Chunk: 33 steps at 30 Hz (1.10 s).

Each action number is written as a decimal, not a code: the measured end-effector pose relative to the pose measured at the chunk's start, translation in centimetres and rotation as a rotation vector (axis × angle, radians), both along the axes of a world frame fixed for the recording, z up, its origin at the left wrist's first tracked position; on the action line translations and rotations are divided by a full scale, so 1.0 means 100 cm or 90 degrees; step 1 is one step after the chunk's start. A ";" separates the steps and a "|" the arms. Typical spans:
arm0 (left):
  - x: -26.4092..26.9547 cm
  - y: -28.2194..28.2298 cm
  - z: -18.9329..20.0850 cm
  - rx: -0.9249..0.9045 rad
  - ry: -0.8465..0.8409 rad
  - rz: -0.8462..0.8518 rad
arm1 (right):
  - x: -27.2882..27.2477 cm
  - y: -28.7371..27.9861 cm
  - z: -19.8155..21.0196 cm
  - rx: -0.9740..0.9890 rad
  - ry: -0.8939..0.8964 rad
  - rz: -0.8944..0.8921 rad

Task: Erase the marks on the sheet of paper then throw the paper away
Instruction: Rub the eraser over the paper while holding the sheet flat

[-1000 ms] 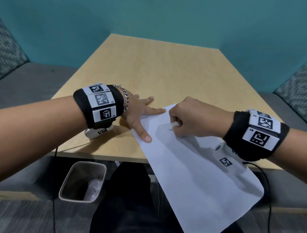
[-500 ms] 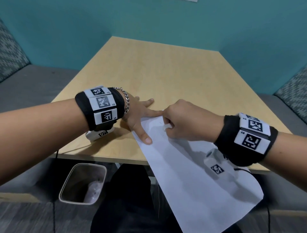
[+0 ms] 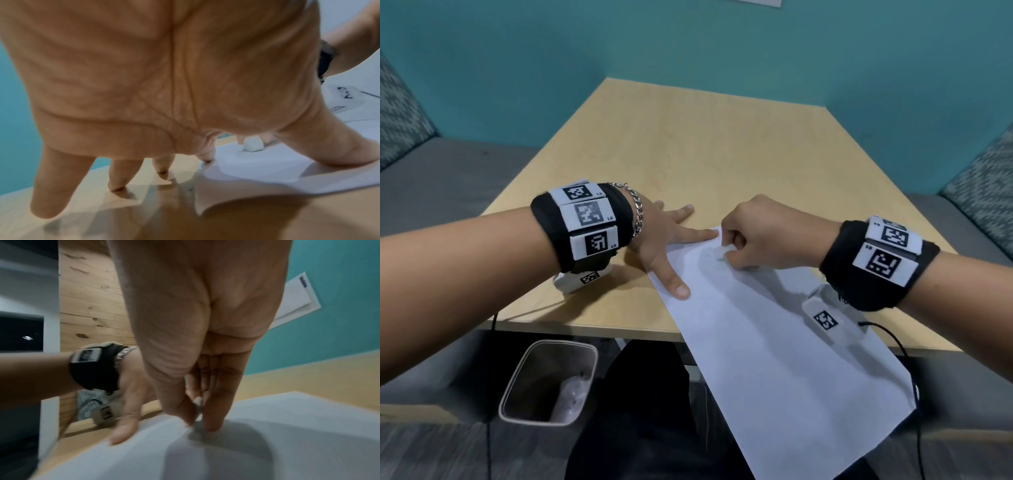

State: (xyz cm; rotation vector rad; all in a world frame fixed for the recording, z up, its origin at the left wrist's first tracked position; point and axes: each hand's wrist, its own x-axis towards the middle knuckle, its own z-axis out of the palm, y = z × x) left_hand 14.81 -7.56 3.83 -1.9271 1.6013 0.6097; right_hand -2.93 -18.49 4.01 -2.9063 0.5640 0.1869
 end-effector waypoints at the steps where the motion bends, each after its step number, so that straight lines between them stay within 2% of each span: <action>1: 0.000 0.000 0.000 0.001 -0.002 0.002 | -0.001 -0.004 0.000 -0.002 -0.009 -0.013; 6: -0.001 0.001 0.003 0.007 -0.001 0.001 | -0.013 -0.018 0.011 0.051 0.035 -0.003; 9: 0.001 -0.001 0.007 0.003 0.003 -0.013 | -0.028 -0.038 0.017 0.031 0.020 -0.033; 15: -0.001 -0.014 0.013 -0.039 0.061 -0.056 | -0.049 -0.040 0.001 0.032 0.029 -0.062; 21: -0.007 -0.031 0.006 -0.010 -0.019 -0.078 | -0.043 -0.036 0.001 0.000 0.025 -0.049; 24: -0.005 -0.032 0.003 0.000 -0.022 -0.061 | -0.035 -0.035 0.005 0.027 -0.012 -0.039; 27: -0.004 -0.032 0.002 0.008 -0.022 -0.042 | -0.021 -0.035 0.003 -0.004 -0.041 -0.045; 33: -0.005 -0.033 0.003 0.016 -0.026 -0.042 | -0.019 -0.037 0.000 0.000 -0.008 -0.012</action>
